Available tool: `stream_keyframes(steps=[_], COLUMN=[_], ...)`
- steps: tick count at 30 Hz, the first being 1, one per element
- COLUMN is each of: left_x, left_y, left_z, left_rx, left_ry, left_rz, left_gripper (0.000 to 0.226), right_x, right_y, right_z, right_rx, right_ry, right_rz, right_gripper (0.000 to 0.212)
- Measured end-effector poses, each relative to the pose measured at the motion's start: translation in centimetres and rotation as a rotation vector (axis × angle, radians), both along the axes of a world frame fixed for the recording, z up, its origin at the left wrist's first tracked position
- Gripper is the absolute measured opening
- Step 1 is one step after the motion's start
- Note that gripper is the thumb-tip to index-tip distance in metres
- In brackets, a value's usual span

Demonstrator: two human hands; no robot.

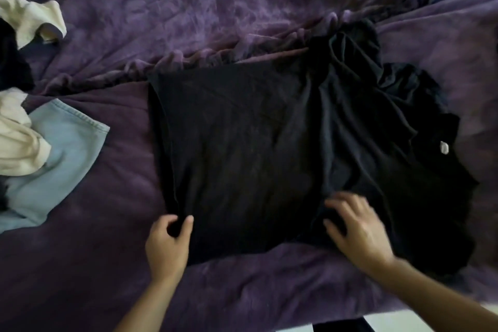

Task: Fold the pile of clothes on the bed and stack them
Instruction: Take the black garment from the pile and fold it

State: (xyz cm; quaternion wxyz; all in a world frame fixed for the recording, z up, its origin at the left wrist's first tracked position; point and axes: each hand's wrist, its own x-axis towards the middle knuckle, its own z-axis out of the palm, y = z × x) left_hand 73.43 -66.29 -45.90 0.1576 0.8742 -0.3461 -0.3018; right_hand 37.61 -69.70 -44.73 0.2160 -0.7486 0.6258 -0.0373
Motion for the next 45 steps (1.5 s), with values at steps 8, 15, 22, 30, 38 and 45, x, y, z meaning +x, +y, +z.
stream_keyframes(steps=[8, 15, 22, 30, 38, 45], left_x=[2.5, 5.1, 2.1, 1.4, 2.6, -10.4], left_y=[2.5, 2.4, -3.6, 2.8, 11.5, 9.3], left_z=[1.2, 3.3, 4.7, 5.0, 4.2, 4.5], left_rx=[0.228, -0.156, -0.214, -0.175, 0.348, 0.106], left_ry=[-0.028, 0.240, 0.615, 0.551, -0.206, -0.144], left_rz=[-0.234, 0.013, 0.210, 0.142, -0.187, -0.648], left_gripper=[0.041, 0.026, 0.028, 0.041, 0.015, 0.014], right_x=[1.8, -1.3, -2.7, -4.9, -6.7, -15.2], right_y=[3.7, -0.6, -6.1, -1.8, 10.7, 10.0], right_z=[-1.9, 1.0, 3.3, 5.4, 5.2, 2.7], right_rx=[0.249, 0.093, 0.054, 0.115, 0.428, 0.216], right_ry=[0.233, 0.044, -0.116, -0.116, 0.052, -0.022], right_rz=[-0.081, -0.257, -0.493, -0.212, 0.180, -1.011], right_gripper=[0.073, 0.040, 0.025, 0.018, 0.024, 0.042])
